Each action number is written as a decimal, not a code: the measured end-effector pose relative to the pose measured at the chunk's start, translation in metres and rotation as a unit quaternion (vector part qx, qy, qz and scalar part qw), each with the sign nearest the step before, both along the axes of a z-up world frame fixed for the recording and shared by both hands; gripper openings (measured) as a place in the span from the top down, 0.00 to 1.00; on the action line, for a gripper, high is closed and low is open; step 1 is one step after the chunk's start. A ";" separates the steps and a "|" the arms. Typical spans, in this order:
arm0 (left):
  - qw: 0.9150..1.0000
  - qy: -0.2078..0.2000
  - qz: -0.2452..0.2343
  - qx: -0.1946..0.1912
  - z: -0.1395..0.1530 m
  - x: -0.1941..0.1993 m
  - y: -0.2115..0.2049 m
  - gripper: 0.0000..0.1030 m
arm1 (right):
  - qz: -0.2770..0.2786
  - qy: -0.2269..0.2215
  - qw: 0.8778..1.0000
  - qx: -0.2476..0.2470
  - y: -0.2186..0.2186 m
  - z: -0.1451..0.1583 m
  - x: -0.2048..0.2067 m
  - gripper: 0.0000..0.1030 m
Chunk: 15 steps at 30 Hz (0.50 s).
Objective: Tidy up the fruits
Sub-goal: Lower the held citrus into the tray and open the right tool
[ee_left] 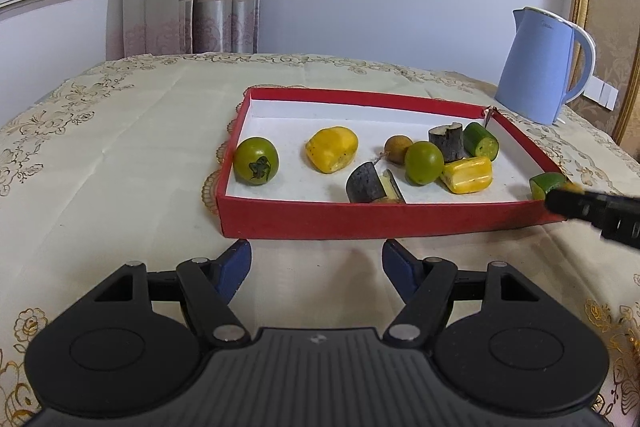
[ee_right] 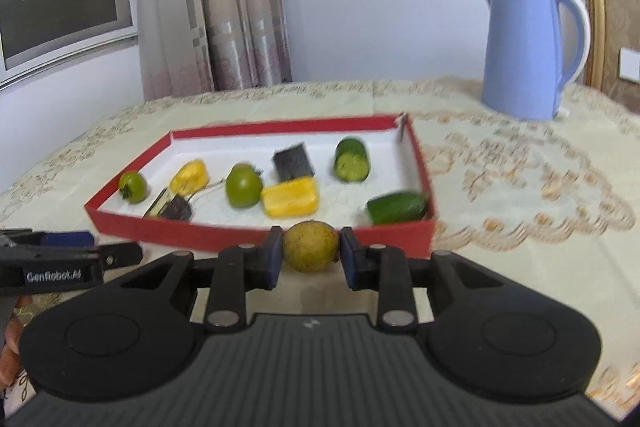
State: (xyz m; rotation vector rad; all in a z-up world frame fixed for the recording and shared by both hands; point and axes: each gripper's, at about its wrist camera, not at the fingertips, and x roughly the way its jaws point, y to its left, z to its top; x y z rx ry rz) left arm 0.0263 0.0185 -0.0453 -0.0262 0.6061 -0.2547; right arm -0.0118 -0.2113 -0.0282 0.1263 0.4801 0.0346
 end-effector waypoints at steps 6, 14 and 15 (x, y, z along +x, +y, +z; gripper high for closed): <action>1.000 0.001 -0.002 0.001 -0.001 0.000 -0.001 0.30 | -0.009 -0.007 1.000 -0.007 -0.009 0.010 0.006 0.72; 1.000 0.003 -0.004 0.001 -0.001 0.000 -0.001 0.30 | -0.013 0.002 0.999 -0.040 -0.009 0.018 0.036 0.72; 1.000 0.003 -0.004 0.001 -0.001 0.000 -0.002 0.30 | -0.009 0.008 0.999 -0.042 -0.009 0.018 0.041 0.72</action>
